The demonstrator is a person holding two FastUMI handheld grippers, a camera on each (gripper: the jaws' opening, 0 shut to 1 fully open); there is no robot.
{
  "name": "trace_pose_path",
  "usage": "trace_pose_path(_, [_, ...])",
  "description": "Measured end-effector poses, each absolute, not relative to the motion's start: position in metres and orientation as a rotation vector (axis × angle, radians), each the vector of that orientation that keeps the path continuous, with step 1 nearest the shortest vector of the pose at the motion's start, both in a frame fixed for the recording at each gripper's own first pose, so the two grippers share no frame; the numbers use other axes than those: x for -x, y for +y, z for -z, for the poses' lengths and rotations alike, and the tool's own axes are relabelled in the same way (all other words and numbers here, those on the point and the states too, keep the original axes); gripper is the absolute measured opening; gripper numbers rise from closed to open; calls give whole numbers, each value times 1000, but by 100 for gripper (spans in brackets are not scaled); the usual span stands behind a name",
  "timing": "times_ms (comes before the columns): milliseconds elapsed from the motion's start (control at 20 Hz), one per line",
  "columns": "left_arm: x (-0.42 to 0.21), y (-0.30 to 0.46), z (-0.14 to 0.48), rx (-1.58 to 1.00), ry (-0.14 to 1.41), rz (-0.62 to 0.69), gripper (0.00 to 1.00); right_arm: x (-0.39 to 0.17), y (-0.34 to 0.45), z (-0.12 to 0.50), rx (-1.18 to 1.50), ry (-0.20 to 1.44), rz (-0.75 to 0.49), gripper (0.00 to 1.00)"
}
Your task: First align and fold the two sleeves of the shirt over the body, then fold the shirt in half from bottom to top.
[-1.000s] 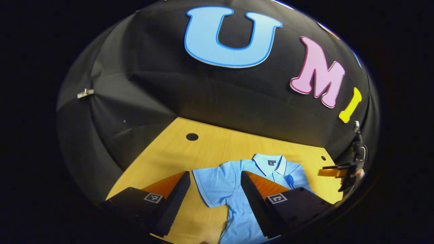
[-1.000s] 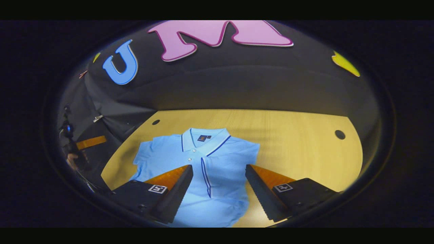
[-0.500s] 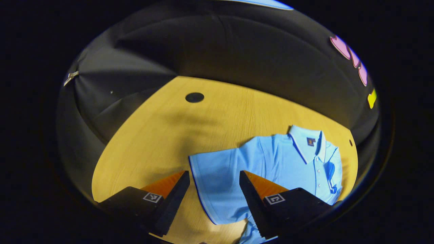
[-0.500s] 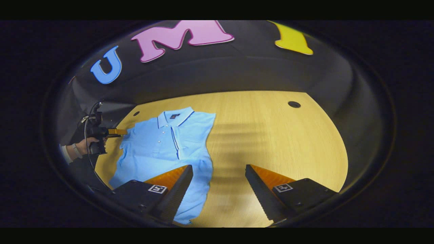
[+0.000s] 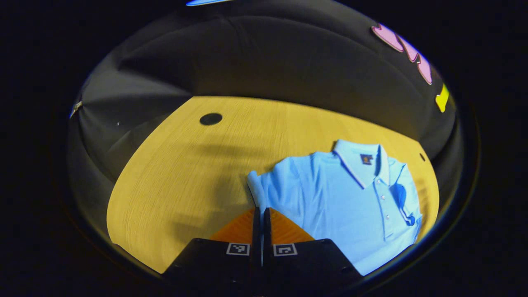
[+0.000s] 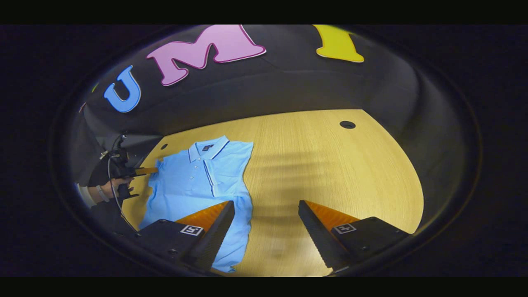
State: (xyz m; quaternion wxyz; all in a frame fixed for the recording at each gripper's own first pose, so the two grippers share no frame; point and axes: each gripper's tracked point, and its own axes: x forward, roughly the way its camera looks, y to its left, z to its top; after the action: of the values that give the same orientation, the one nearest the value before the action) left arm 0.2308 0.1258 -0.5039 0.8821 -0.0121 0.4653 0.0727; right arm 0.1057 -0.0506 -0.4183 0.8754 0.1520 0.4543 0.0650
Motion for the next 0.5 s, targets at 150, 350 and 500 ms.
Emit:
trace_pose_path(150, [-244, 72, 464, 66, 875, 37, 2, -105, -44, 417, -308, 943, -159, 98])
trace_pose_path(350, [-229, 9, 461, 98, 915, 216, 6, -107, -36, 415, -319, 935, -176, 98])
trace_pose_path(500, [-207, 11, 507, 79, 1075, 148, 42, -107, -31, 416, -316, 937, -182, 98])
